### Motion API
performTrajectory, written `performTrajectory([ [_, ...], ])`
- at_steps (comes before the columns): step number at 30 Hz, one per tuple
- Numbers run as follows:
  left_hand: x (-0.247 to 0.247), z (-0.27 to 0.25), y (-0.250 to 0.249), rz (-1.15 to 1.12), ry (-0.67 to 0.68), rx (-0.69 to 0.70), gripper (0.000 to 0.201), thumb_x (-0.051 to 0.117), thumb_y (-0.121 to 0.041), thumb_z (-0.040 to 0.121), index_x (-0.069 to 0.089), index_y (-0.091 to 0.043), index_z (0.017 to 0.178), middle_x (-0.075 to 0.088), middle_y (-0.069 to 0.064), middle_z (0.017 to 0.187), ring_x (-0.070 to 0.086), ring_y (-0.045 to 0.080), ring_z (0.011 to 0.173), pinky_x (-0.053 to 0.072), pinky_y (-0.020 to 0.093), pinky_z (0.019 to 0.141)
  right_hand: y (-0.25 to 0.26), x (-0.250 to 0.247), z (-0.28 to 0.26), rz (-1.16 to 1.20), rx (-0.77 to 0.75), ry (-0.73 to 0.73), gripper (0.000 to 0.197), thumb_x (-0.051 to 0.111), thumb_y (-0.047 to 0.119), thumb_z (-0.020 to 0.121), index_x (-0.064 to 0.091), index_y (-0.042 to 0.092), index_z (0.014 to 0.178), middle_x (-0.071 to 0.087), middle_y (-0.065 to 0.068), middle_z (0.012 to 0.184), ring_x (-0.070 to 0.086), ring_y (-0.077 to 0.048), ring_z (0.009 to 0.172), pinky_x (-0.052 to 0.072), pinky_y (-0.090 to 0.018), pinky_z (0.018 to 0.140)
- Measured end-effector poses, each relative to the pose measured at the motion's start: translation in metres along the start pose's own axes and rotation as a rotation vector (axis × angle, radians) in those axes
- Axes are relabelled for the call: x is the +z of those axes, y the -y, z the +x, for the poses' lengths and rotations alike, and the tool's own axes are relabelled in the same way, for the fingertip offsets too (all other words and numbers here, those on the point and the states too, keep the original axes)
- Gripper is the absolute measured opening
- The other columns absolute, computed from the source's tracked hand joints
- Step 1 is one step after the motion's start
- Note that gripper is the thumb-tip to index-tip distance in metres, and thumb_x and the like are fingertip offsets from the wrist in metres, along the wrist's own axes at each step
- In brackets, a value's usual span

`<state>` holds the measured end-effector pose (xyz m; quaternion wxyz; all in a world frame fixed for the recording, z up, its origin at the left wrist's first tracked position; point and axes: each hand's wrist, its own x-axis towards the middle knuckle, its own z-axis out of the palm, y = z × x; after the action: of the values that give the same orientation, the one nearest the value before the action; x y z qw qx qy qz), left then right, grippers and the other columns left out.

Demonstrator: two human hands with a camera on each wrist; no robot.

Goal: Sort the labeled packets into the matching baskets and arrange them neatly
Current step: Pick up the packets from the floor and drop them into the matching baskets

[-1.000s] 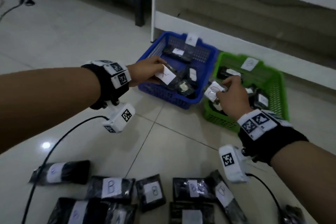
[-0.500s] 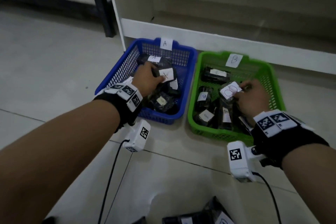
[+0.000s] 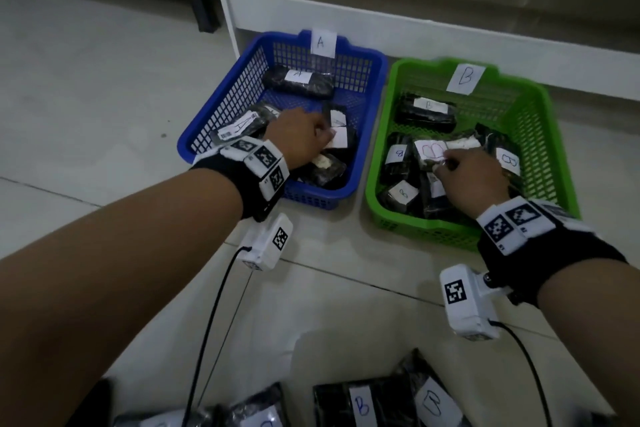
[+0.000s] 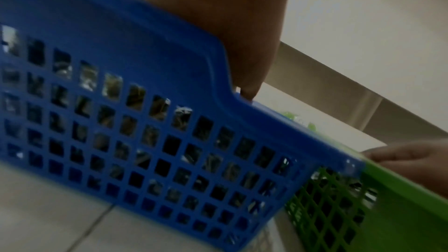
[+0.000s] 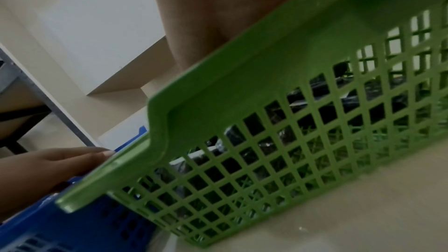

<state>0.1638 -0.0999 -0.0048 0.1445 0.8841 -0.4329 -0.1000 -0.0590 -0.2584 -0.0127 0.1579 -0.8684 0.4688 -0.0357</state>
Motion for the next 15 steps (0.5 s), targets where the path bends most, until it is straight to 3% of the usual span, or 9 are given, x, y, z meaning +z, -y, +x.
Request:
performTrajectory([
  [3, -0.017, -0.019, 0.007, 0.074, 0.068, 0.045, 0.054, 0.052, -0.044, 0.091, 0.042, -0.024, 0.139, 0.044, 0.020, 0.134, 0.044, 0.035, 0.123, 0.035, 0.038, 0.104, 0.013, -0.003, -0.013, -0.104, -0.018, -0.011, 0.044, 0.051, 0.040, 0.089, 0.057, 0.015, 0.125, 0.056, -0.021, 0.126, 0.052, -0.042, 0.115, 0.044, -0.055, 0.096],
  [6, -0.039, -0.044, 0.014, -0.039, 0.037, 0.135, 0.071, 0.060, -0.036, 0.088, 0.027, -0.015, 0.147, 0.030, 0.020, 0.142, 0.035, 0.035, 0.131, 0.031, 0.038, 0.110, 0.031, -0.013, -0.027, -0.089, -0.092, -0.203, 0.042, 0.046, 0.037, 0.088, 0.059, 0.009, 0.116, 0.057, -0.027, 0.118, 0.052, -0.046, 0.110, 0.042, -0.055, 0.095],
  [9, -0.057, -0.083, 0.034, 0.062, -0.033, 0.291, 0.066, 0.052, -0.040, 0.082, 0.040, -0.012, 0.140, 0.036, 0.020, 0.137, 0.042, 0.035, 0.123, 0.037, 0.040, 0.105, 0.064, -0.023, -0.048, 0.047, -0.262, -0.283, 0.041, 0.043, 0.036, 0.086, 0.056, 0.015, 0.119, 0.055, -0.021, 0.124, 0.047, -0.043, 0.117, 0.037, -0.053, 0.101],
  [11, -0.067, -0.113, 0.054, 0.200, -0.035, 0.394, 0.057, 0.051, -0.034, 0.082, 0.048, -0.009, 0.133, 0.040, 0.021, 0.133, 0.044, 0.034, 0.118, 0.037, 0.038, 0.101, 0.092, -0.023, -0.065, 0.061, -0.374, -0.311, 0.039, 0.043, 0.034, 0.084, 0.055, 0.016, 0.117, 0.054, -0.018, 0.123, 0.046, -0.040, 0.118, 0.036, -0.049, 0.099],
  [13, -0.074, -0.144, 0.074, 0.287, -0.005, 0.491, 0.048, 0.054, -0.027, 0.085, 0.050, -0.009, 0.130, 0.042, 0.020, 0.132, 0.045, 0.034, 0.118, 0.038, 0.039, 0.099, 0.120, -0.017, -0.092, 0.077, -0.463, -0.305, 0.036, 0.046, 0.031, 0.084, 0.055, 0.016, 0.114, 0.054, -0.016, 0.120, 0.045, -0.038, 0.116, 0.032, -0.042, 0.095],
  [15, -0.080, -0.174, 0.093, 0.350, 0.092, 0.543, 0.045, 0.052, -0.030, 0.088, 0.049, -0.013, 0.130, 0.042, 0.016, 0.133, 0.045, 0.030, 0.117, 0.039, 0.039, 0.097, 0.144, -0.007, -0.121, 0.147, -0.560, -0.261, 0.033, 0.051, 0.027, 0.082, 0.058, 0.013, 0.111, 0.055, -0.016, 0.115, 0.045, -0.036, 0.113, 0.031, -0.039, 0.092],
])
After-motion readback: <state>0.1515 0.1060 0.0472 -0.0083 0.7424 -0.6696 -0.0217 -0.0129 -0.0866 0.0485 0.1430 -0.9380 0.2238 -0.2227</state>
